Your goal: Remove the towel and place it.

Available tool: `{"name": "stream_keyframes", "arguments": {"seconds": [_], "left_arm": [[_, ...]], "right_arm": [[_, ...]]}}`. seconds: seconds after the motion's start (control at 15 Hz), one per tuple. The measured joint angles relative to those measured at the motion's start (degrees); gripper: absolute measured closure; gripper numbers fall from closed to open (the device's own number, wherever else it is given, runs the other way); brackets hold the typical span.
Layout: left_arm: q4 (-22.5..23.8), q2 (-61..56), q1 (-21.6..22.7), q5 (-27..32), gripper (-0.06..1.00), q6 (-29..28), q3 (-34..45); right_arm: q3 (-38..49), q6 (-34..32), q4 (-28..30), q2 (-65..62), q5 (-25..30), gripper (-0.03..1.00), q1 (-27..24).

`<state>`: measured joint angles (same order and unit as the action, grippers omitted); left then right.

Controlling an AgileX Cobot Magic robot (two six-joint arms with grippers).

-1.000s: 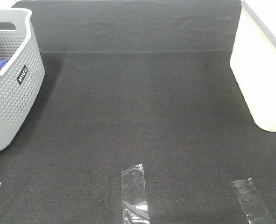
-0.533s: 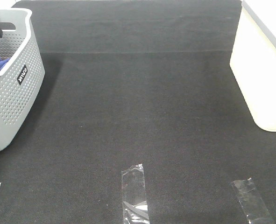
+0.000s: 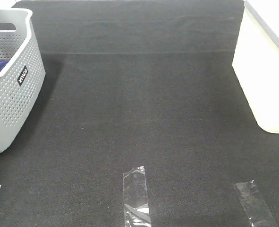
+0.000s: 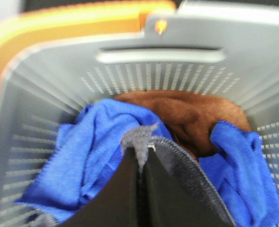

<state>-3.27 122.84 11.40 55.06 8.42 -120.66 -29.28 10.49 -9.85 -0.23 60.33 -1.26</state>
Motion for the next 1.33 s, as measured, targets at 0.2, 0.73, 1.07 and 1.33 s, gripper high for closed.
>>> {"name": "stream_keyframes", "arguments": {"seconds": [0.2,0.73,1.07,1.33], "left_arm": [[-2.1,-6.5,0.0,0.7,0.94,1.7,0.0],[-34.1,-22.9,-1.7,-4.8,0.94,20.3,0.0],[-47.1,-24.0,-13.9,-5.6,0.94,30.5,0.0],[-47.4,-24.0,-26.9,-4.0,0.94,33.5,0.0]], "right_arm": [[0.0,0.0,0.0,0.0,0.0,0.12,0.0],[0.0,0.0,0.0,0.0,0.0,0.12,0.0],[0.0,0.0,0.0,0.1,0.0,0.12,0.0],[0.0,0.0,-0.1,4.2,-0.1,0.12,0.0]]}}
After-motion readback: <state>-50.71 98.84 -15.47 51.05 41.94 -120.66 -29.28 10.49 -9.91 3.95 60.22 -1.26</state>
